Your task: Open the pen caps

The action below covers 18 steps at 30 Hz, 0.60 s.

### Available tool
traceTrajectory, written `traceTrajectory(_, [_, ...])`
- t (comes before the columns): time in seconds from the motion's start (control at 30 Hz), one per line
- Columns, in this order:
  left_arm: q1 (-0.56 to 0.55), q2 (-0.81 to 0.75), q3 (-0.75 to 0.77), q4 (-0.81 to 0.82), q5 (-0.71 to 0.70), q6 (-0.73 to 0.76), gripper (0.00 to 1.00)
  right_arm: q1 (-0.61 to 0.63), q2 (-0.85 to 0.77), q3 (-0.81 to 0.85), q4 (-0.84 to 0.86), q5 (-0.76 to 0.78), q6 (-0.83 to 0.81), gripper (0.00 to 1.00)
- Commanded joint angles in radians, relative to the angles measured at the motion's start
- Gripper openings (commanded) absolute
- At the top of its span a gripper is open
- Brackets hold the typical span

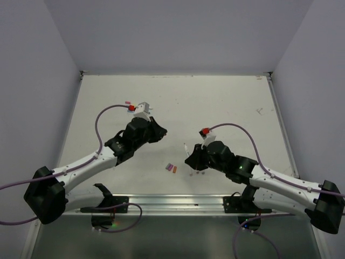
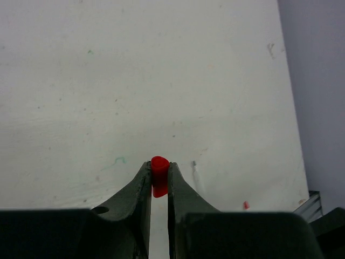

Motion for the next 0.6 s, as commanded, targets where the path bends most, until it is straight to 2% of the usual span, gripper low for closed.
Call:
traceTrajectory(0.0, [-0.005,0.006,-0.103,-0.052,0.025,0.055,0.00,-0.007,-0.042,0.072,-0.296,0.269,0.012,0.00])
traceTrajectory(0.2, [-0.036,0.000,-0.226,-0.022,0.039,0.091,0.00,-0.036,-0.031,0.037,-0.434,0.378,0.074,0.00])
traceTrajectory(0.57, [-0.059,0.078,-0.272,0.080,0.061,0.123,0.00,-0.079,0.030,-0.007,-0.439,0.410,0.157,0.00])
